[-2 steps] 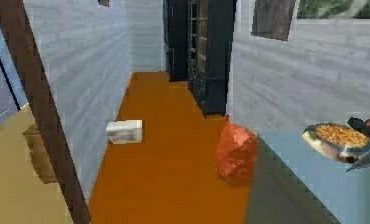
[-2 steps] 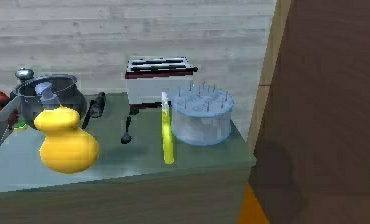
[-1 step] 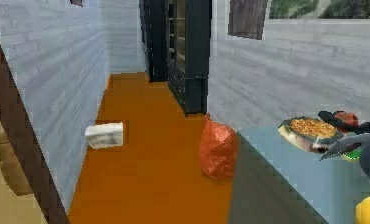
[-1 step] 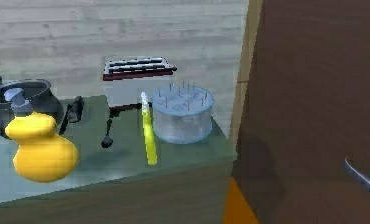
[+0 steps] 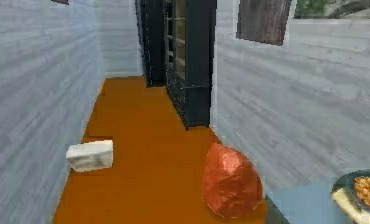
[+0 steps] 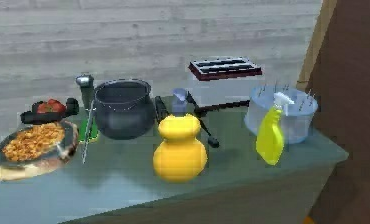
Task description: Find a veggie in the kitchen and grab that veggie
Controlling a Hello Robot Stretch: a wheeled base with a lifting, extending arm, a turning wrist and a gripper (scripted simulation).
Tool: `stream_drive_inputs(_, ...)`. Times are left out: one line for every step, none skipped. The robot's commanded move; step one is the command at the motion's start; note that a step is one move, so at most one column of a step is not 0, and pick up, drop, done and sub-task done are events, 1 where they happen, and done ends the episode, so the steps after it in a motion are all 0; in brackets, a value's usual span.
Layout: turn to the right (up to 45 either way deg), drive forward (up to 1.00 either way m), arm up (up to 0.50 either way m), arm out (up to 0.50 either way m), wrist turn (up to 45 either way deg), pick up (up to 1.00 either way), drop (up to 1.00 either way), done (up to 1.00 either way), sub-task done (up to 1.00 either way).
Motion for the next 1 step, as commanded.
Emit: stream_drive_inputs(-30.0, 0.0, 0.0, 0.0, 0.0, 0.0, 0.0, 0.0, 0.0)
